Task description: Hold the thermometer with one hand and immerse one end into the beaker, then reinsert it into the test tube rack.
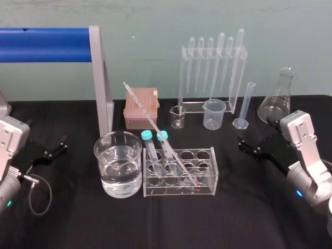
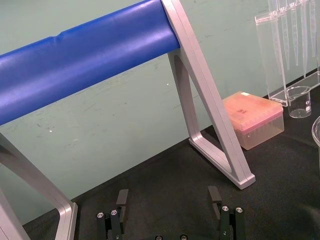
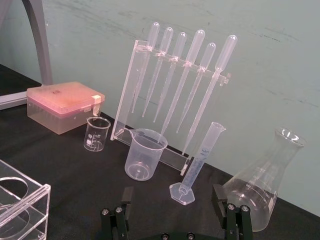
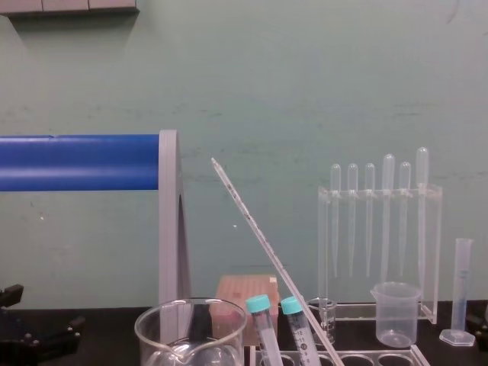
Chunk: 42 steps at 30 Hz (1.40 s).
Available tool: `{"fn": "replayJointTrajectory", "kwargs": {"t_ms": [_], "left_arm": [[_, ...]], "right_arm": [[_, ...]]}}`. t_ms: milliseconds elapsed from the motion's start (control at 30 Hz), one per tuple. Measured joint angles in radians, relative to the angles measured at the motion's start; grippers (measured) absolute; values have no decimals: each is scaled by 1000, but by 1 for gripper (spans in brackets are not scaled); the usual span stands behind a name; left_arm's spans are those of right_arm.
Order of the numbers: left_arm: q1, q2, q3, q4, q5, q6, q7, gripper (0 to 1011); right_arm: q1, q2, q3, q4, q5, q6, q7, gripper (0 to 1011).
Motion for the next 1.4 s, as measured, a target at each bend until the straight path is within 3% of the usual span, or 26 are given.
{"fn": "replayJointTrajectory", "kwargs": {"t_ms": [1100, 1200, 1400], "left_arm": [[0, 0, 0, 0, 0, 0, 0, 1008], [0, 0, 0, 0, 0, 0, 0, 1008], [0, 0, 0, 0, 0, 0, 0, 1008]], "right_arm": [[4, 0, 9, 0, 2, 0, 10, 1003], [-1, 0, 37, -20, 48, 0, 50, 1003], [-39, 2, 108, -118, 224, 17, 174, 1003]]}}
